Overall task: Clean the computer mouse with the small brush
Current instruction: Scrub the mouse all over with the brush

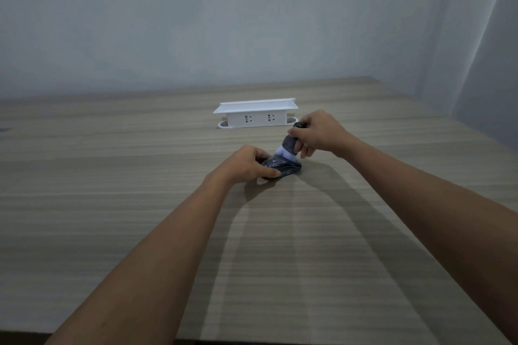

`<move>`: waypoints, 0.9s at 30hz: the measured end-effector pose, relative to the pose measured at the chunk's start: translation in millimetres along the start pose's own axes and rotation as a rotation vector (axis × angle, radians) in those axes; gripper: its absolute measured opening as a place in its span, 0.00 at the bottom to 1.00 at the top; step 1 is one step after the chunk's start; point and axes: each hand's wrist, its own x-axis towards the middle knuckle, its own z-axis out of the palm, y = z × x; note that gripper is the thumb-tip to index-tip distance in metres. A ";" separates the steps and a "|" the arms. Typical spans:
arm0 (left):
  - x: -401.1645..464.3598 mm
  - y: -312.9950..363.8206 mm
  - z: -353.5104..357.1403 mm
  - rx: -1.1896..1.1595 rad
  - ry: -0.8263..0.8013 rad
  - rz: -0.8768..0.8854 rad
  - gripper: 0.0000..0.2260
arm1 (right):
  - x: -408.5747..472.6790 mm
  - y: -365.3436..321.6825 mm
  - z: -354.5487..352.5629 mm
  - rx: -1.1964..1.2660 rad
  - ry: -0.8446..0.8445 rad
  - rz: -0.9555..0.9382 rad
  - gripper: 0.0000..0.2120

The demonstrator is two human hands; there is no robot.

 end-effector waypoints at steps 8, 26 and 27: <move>1.3 -0.3 -1.3 0.023 -0.023 -0.003 0.16 | 5.1 1.6 -3.3 -0.151 -0.024 -0.002 0.11; -1.3 -3.4 -1.0 0.025 -0.021 0.038 0.14 | 4.2 2.1 -9.4 -0.139 -0.051 0.098 0.13; -1.8 -2.9 -1.1 0.026 -0.021 0.038 0.14 | 5.1 2.1 -9.4 -0.092 -0.045 0.107 0.13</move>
